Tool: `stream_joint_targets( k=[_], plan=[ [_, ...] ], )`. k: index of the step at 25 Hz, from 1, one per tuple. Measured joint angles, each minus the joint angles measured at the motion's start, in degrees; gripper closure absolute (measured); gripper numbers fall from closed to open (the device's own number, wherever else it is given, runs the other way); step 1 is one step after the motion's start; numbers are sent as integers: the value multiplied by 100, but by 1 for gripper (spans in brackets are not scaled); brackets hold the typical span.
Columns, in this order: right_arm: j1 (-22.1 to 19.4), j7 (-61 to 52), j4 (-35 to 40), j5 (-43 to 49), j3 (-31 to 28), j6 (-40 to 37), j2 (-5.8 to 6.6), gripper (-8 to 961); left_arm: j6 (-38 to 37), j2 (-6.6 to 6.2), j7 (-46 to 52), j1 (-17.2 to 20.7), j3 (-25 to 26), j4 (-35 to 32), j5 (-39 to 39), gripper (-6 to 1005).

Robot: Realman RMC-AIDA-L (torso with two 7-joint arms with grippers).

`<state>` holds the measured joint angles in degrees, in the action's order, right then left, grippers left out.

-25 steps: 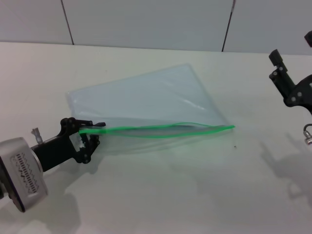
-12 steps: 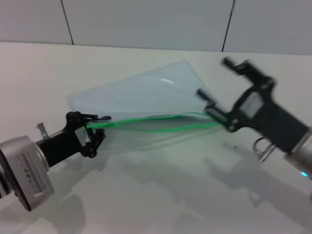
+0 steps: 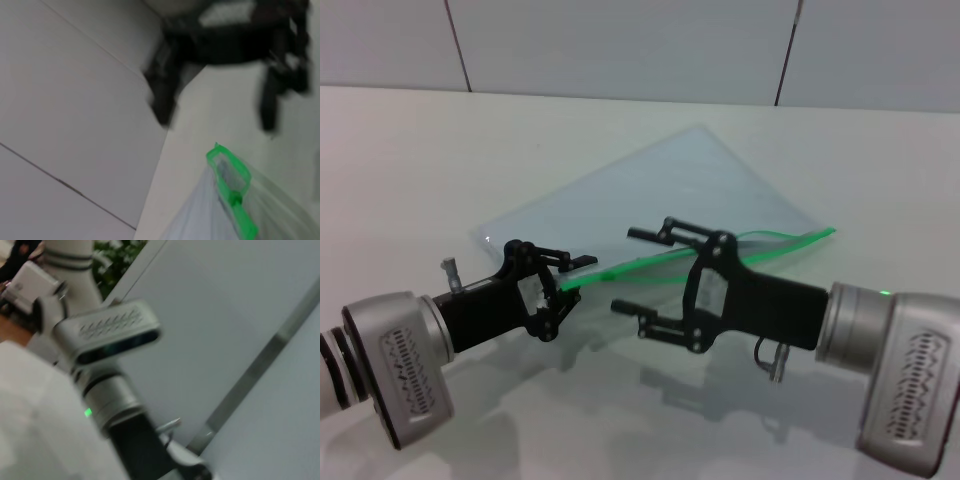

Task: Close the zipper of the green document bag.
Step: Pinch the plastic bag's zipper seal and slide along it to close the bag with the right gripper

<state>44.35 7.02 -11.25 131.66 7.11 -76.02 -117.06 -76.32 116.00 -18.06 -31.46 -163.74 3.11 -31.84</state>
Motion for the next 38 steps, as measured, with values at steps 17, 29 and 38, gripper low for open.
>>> stream_joint_targets(
  k=[17, 29, 38],
  plan=[
    [174, 846, -379, 231, -341, 1069, -10, 318, -122, 4, 4, -41, 0, -74, 99, 944],
    [179, 987, -388, 273, -377, 1155, -10, 627, -132, -9, 6, -40, 0, -74, 84, 945],
    [180, 1064, -460, 273, -377, 1160, -10, 685, -132, -8, -10, -35, 4, -74, 78, 944]
  ],
)
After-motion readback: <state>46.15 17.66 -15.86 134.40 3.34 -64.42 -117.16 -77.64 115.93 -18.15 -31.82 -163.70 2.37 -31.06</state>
